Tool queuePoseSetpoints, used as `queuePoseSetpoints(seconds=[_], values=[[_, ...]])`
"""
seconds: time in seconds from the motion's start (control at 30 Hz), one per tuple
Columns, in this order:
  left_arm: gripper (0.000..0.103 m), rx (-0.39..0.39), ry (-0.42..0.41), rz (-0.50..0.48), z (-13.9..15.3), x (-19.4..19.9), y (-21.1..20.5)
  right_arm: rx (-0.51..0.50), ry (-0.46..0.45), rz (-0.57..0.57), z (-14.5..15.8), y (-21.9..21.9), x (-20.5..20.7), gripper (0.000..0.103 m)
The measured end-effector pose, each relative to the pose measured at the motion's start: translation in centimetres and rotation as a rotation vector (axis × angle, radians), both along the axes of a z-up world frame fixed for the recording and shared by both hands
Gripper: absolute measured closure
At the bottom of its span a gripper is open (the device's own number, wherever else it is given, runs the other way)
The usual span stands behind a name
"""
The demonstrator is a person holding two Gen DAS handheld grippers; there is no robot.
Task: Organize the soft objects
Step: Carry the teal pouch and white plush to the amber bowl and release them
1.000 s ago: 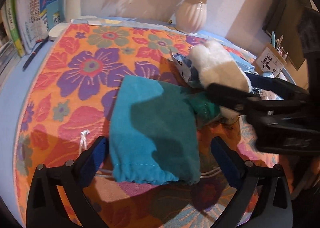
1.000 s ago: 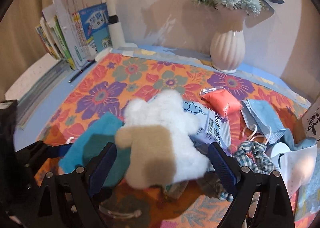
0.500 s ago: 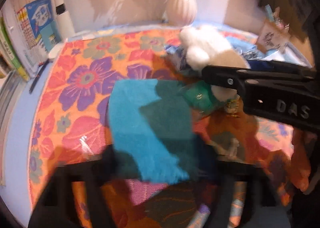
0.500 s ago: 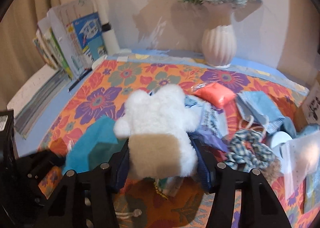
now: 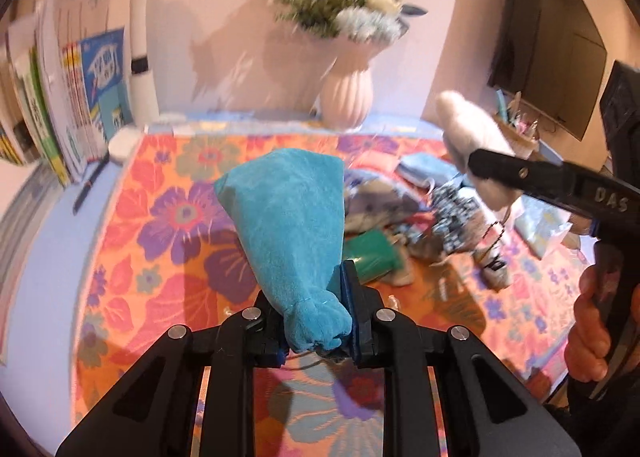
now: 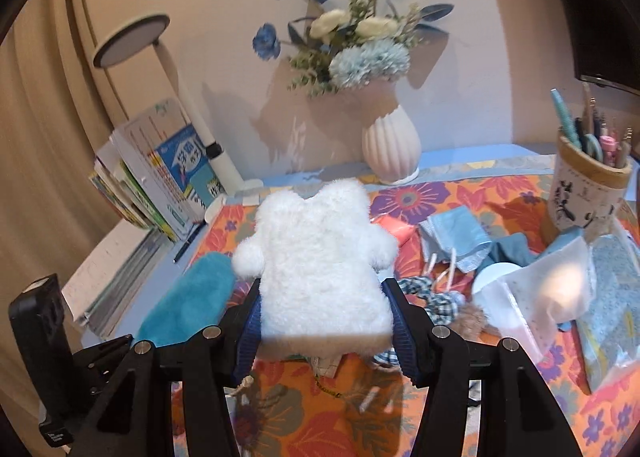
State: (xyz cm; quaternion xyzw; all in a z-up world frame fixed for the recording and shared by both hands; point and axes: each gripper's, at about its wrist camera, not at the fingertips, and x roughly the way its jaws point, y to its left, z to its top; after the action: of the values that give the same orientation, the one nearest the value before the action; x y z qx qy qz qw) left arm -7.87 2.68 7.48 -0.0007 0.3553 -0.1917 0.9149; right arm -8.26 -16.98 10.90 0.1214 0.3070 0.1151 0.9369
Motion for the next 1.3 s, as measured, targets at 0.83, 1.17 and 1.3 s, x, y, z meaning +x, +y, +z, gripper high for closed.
queuePoseSetpoints(seconds=[0.83,1.17,1.3], values=[[0.085,-0.113,-0.191,-0.625,12.8,-1.4,-25.0,0.012,-0.155,-0.618,4.8,-24.2,-9.1,0.047],[0.082,-0.005,-0.14,-0.695,9.3,0.8,-41.1,0.114,-0.006,-0.816,0.3,-37.2,-11.5,0.047],[0.069,-0.005,-0.074,-0.693,7.6,1.9,-44.3,0.109,0.017,-0.817,-0.5,-38.6,-11.3,0.039]])
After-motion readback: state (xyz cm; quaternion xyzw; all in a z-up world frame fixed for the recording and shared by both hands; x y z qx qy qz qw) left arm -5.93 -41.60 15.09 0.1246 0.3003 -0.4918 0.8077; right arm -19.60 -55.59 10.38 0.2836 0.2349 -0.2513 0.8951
